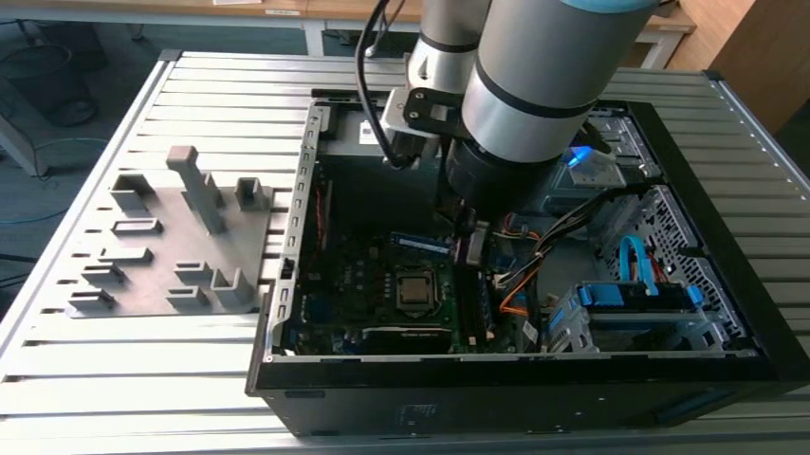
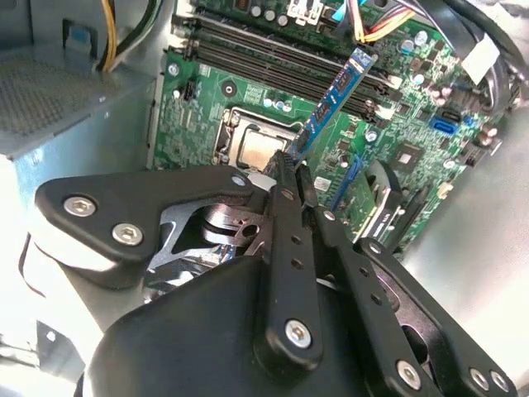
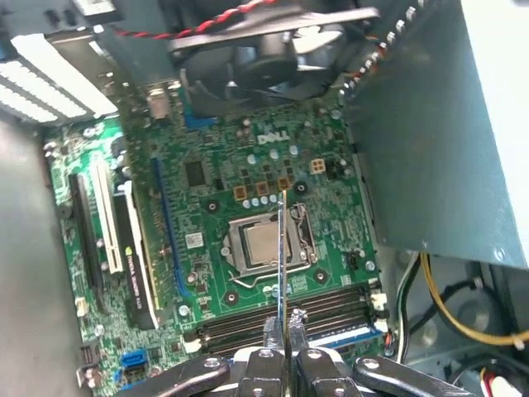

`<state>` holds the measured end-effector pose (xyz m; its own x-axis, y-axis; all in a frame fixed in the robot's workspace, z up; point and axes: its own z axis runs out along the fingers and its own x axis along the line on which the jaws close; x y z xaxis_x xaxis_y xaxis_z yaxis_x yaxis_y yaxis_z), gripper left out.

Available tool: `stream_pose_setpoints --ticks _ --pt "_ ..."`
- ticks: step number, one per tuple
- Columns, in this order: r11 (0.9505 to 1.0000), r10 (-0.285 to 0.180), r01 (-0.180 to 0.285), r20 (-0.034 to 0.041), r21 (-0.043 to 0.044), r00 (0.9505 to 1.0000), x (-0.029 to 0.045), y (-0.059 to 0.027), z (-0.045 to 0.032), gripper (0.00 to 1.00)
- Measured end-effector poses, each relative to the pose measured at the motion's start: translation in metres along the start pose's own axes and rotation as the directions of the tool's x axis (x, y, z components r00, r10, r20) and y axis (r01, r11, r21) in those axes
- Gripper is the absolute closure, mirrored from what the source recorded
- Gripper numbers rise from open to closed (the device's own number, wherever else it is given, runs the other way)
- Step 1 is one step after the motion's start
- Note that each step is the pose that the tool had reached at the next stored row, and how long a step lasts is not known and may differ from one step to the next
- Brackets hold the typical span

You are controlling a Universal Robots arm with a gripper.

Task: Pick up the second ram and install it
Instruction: 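Insert the second ram into the second slot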

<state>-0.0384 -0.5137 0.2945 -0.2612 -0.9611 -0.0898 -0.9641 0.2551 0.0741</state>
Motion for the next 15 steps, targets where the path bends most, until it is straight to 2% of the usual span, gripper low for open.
stream_pose_setpoints --ticks 3,7,11,15 --pt "0.999 0.044 -0.044 0.0033 0.0039 0.999 0.0 0.0 0.0003 0.87" --pt "0.9949 0.101 -0.101 0.0078 0.0087 0.9949 0.0001 0.0 0.0006 0.87" --pt "0.9874 0.157 -0.158 0.0128 0.0133 0.9874 0.0001 -0.0001 0.0009 0.87" --pt "0.9775 0.21 -0.21 0.0175 0.0174 0.9776 0.0001 -0.0001 0.001 0.87"
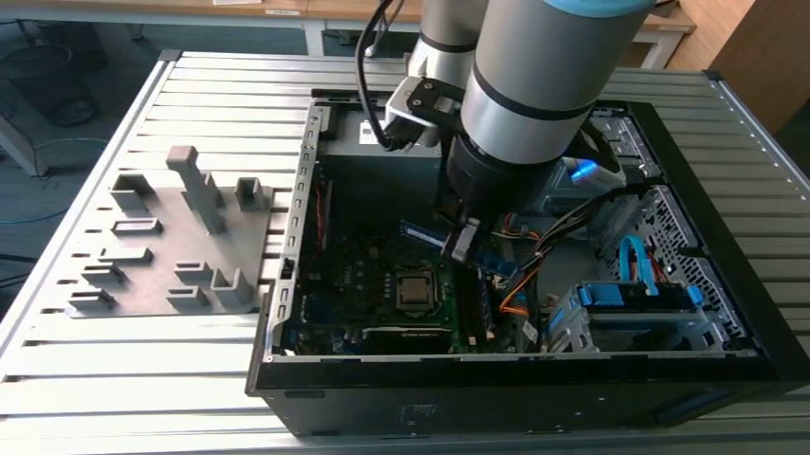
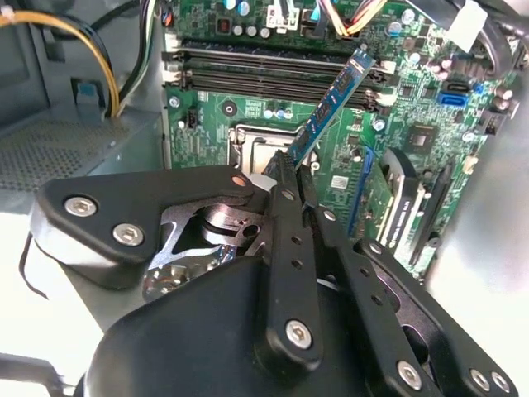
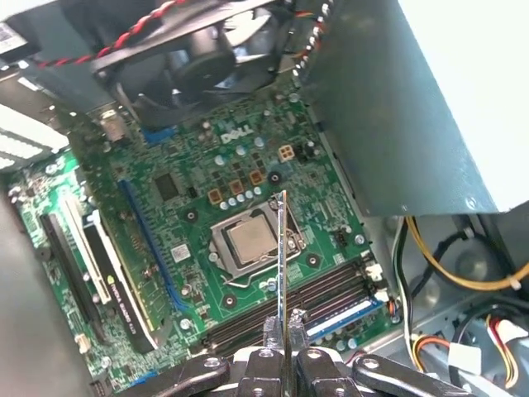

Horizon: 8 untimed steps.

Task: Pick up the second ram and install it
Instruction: 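Insert the second ram into the second slot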

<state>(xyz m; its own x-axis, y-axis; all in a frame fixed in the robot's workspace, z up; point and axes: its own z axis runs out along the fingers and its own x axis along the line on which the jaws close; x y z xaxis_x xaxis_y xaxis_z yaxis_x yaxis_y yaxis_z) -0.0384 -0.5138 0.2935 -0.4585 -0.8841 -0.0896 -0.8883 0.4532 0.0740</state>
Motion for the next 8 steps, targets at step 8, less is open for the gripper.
stream_pose_setpoints --ticks 8 --pt "0.9954 0.095 -0.095 0.0075 0.0082 0.9954 0.0 0.0 0.0005 0.87"
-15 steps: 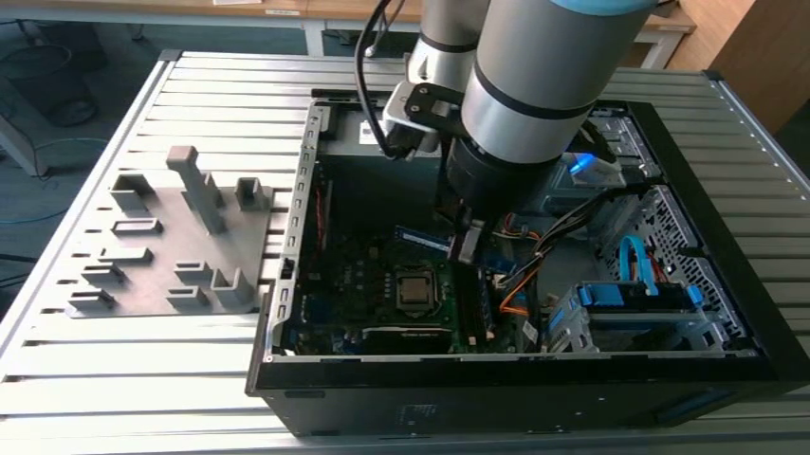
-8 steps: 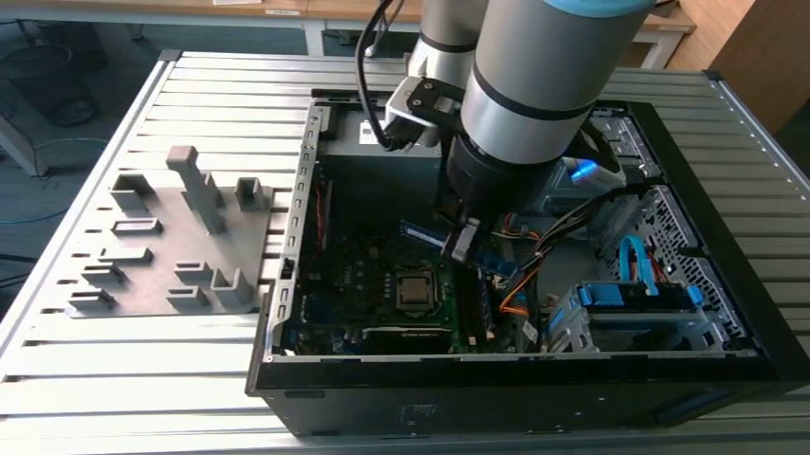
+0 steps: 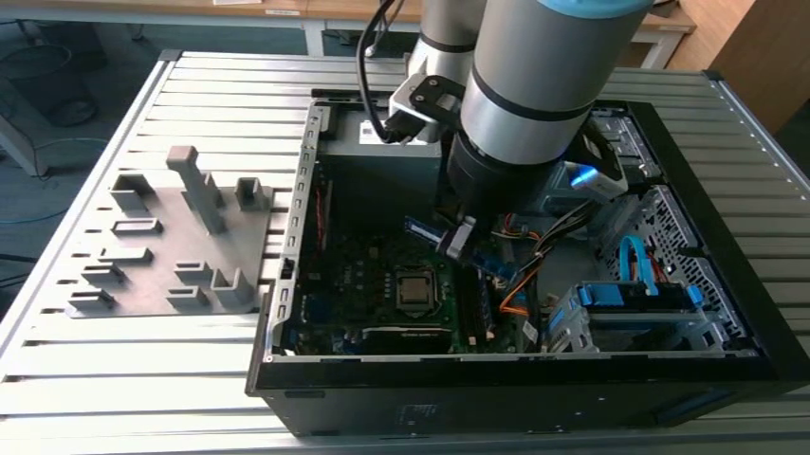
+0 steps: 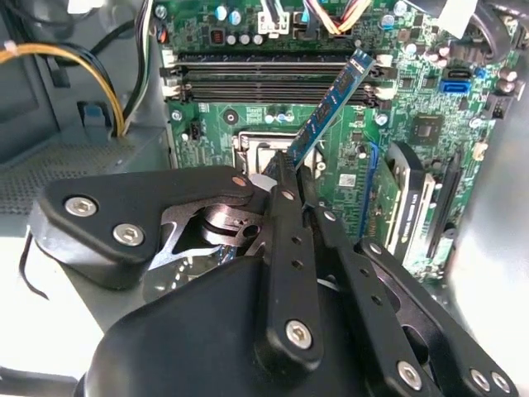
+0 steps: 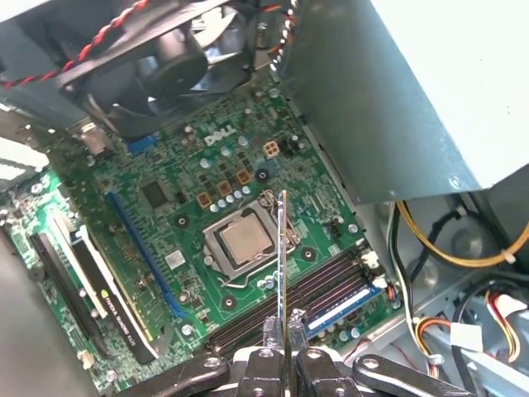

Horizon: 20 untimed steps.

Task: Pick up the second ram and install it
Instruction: 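Insert the second ram into the second slot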

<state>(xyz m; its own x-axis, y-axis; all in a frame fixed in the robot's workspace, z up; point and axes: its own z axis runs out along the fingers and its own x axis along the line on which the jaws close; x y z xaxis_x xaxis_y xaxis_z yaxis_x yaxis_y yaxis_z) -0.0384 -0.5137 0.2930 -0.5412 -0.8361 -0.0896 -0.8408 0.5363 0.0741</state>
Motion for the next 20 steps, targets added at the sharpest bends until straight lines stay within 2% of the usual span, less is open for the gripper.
stream_pose_setpoints --ticks 4,8,15,20 --pt "0.9989 0.047 -0.047 0.0036 0.0041 0.9989 0.0 0.0 0.0003 0.87" --pt "0.9956 0.093 -0.093 0.0074 0.0081 0.9956 0.0001 0.0 0.0005 0.87" --pt "0.9866 0.162 -0.163 0.0134 0.0137 0.9866 0.0001 -0.0001 0.0007 0.87" --pt "0.9779 0.208 -0.208 0.0175 0.0171 0.978 0.0001 -0.0001 0.0008 0.87"
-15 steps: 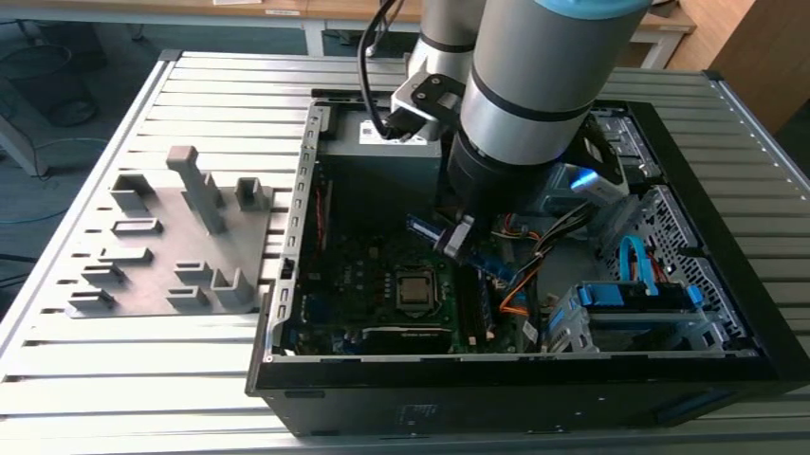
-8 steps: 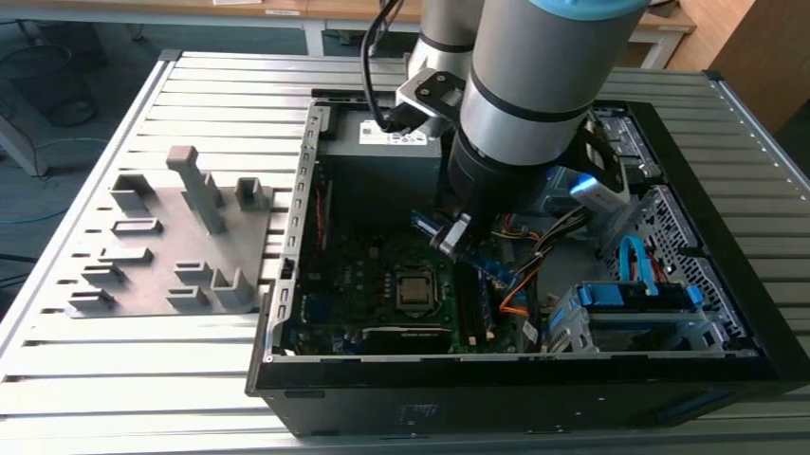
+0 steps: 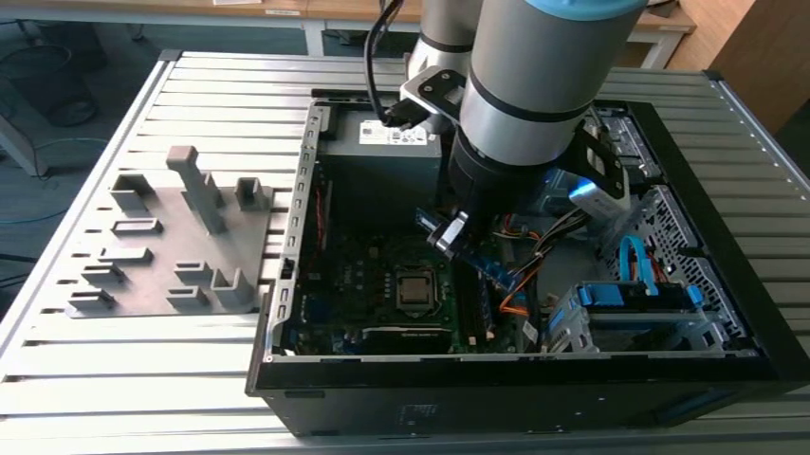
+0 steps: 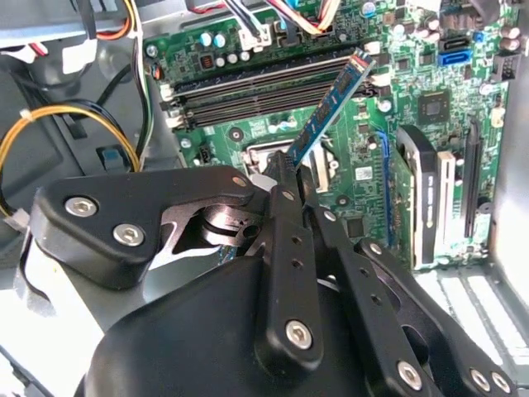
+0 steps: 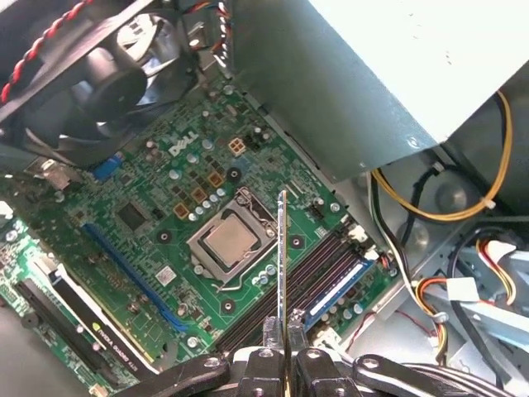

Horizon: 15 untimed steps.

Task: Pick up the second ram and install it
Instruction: 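Insert the second ram into the second slot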

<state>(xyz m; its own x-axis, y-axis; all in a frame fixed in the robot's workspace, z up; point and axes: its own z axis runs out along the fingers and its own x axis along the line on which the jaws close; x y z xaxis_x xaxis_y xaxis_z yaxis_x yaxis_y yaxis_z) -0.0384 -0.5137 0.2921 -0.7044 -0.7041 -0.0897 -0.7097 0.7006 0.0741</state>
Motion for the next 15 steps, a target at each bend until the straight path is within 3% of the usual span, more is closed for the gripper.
stream_pose_setpoints --ticks 7,15 --pt "0.9981 0.061 -0.061 0.0047 0.0053 0.9981 0.0 0.0 0.0001 0.87" --pt "0.9966 0.082 -0.082 0.0064 0.0072 0.9966 0.0 0.0 0.0001 0.87"
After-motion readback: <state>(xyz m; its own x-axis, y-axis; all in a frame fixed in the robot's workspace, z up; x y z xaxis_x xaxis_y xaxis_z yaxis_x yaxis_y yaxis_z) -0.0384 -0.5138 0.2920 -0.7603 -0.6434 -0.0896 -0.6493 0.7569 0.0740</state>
